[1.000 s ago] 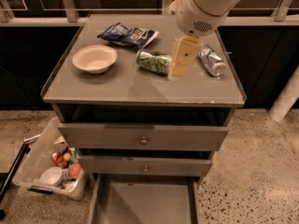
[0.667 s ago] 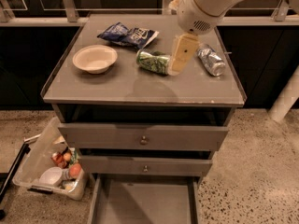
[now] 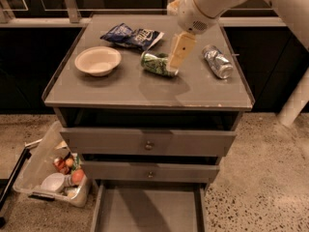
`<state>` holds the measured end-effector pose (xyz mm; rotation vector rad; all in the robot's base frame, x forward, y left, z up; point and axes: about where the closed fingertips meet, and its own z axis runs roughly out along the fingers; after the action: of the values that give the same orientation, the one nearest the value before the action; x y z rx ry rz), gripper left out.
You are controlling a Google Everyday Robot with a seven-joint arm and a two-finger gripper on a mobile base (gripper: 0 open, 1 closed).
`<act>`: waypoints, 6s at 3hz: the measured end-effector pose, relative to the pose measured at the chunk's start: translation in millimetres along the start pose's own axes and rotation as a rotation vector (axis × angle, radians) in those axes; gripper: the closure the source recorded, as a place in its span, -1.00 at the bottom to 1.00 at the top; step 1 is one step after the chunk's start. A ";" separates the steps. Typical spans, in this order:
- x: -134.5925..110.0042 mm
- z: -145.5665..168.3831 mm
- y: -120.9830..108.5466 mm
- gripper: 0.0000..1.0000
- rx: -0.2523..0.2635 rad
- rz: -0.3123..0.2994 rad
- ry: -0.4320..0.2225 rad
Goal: Place green can into bottom drawer
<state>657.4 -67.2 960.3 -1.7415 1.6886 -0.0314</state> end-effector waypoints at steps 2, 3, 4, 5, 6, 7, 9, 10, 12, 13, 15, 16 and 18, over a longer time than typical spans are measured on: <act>17.2 42.4 -2.6 -1.00 -0.063 0.046 0.031; 29.5 59.4 1.3 -1.00 -0.099 0.094 0.067; 39.3 71.0 12.0 -1.00 -0.146 0.141 0.103; 45.3 74.9 27.9 -1.00 -0.192 0.188 0.125; 40.0 78.4 37.4 -1.00 -0.224 0.227 0.123; 26.2 80.5 37.4 -1.00 -0.240 0.266 0.094; 25.2 80.7 37.4 -0.21 -0.241 0.270 0.092; 25.2 80.8 37.4 0.26 -0.241 0.270 0.092; 25.1 80.8 37.4 0.67 -0.241 0.270 0.092; 25.1 80.8 37.4 0.20 -0.241 0.270 0.092; 25.1 80.9 37.5 -0.74 -0.241 0.270 0.092; 25.1 80.9 37.5 -1.00 -0.241 0.270 0.092; 8.1 81.1 20.0 -1.00 -0.192 0.242 0.056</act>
Offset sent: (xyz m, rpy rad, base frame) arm 0.0378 -0.0009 -0.0577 -0.0325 0.1247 -0.0568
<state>679.6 -35.5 885.8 -1.6713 1.9886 0.1989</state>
